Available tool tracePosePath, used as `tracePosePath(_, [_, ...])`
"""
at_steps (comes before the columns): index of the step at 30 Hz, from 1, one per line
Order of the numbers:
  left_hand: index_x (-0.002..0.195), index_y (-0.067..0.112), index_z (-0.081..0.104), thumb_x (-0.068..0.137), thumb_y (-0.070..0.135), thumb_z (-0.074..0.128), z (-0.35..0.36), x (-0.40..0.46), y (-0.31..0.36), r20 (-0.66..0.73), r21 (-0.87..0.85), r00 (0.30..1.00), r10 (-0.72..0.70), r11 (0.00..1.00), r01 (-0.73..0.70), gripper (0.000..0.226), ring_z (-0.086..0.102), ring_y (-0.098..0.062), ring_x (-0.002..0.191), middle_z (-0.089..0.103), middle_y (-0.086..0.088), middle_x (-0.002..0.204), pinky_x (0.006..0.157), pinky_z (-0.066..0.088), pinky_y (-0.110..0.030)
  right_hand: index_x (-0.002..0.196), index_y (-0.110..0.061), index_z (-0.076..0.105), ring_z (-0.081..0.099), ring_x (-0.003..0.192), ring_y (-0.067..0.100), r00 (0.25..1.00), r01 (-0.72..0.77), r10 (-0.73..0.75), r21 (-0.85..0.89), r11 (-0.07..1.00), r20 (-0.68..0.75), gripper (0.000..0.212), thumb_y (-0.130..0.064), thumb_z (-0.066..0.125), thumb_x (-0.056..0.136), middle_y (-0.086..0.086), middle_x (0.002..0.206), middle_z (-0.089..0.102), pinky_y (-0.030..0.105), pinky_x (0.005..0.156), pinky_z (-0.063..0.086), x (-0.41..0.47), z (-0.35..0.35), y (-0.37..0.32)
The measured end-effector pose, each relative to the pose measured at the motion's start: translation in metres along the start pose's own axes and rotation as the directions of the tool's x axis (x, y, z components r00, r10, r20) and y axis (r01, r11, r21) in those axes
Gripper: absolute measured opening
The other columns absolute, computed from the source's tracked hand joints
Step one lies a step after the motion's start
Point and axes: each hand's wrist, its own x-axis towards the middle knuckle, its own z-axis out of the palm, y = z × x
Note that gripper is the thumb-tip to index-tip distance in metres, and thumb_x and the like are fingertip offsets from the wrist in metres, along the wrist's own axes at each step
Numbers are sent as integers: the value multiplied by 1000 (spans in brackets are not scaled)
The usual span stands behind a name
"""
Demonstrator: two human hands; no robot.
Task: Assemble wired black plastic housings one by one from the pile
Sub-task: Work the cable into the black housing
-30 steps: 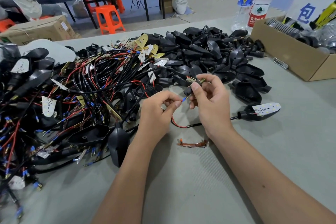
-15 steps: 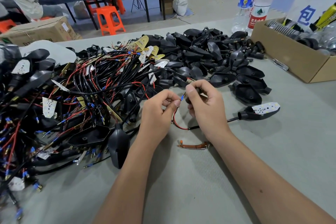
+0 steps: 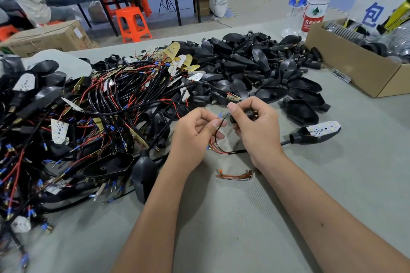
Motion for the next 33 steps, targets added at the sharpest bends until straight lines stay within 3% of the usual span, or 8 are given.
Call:
tracePosePath(2, [90,6,64,95,-5,66,1,-1,1,14,-6,1000,-13,1000,13,12,73,-24,70,78,-10,86,65,56,-23,74,-23,65,58,59,21,999,23,-23,-19,1000,24,22,-31,75,92,7,63,60,31,53,45,0,0,1])
tracePosePath(5, [91,2,66,90,-7,72,1,-1,2,-20,-51,999,-41,998,40,11,72,-24,67,78,-12,81,68,60,-27,79,-27,68,60,63,13,1000,12,-11,-14,1000,22,16,-34,71,93,-4,66,64,28,57,46,0,1,0])
tracePosePath(10, [93,-4,67,92,-6,69,0,-1,4,-29,-56,997,-70,996,69,4,67,-19,62,78,-13,83,68,60,-31,98,-23,57,61,63,9,990,-126,140,260,957,-34,7,-17,53,96,-3,85,63,21,55,49,5,0,1])
tracePosePath(15, [91,-2,69,91,-7,69,-1,-1,4,23,-51,997,-78,996,79,5,65,-16,59,78,-13,83,63,56,-25,106,-16,52,62,63,6,984,-78,123,302,950,-132,16,-11,65,100,-12,69,66,21,60,53,7,-1,0])
tracePosePath(22, [95,1,71,91,-9,68,-2,-1,2,49,-81,996,-74,994,78,11,64,-17,58,78,-15,82,63,55,-23,104,-10,67,55,65,9,986,-63,99,244,968,-136,5,-13,65,101,-2,75,64,21,61,49,9,-4,-2])
tracePosePath(27, [86,13,74,91,-10,68,-1,0,2,57,-76,997,-54,995,58,25,64,-16,58,78,-13,81,62,56,-24,110,-13,69,55,63,8,986,-96,124,230,969,-110,10,-15,63,102,8,85,63,21,61,50,9,-3,0])
tracePosePath(33, [85,18,77,91,-9,69,-1,-1,3,51,-75,998,-39,996,42,28,65,-15,59,78,-12,80,62,56,-23,112,-18,69,52,66,16,999,-46,47,149,988,-8,13,-14,65,101,13,83,55,22,57,46,6,-3,1])
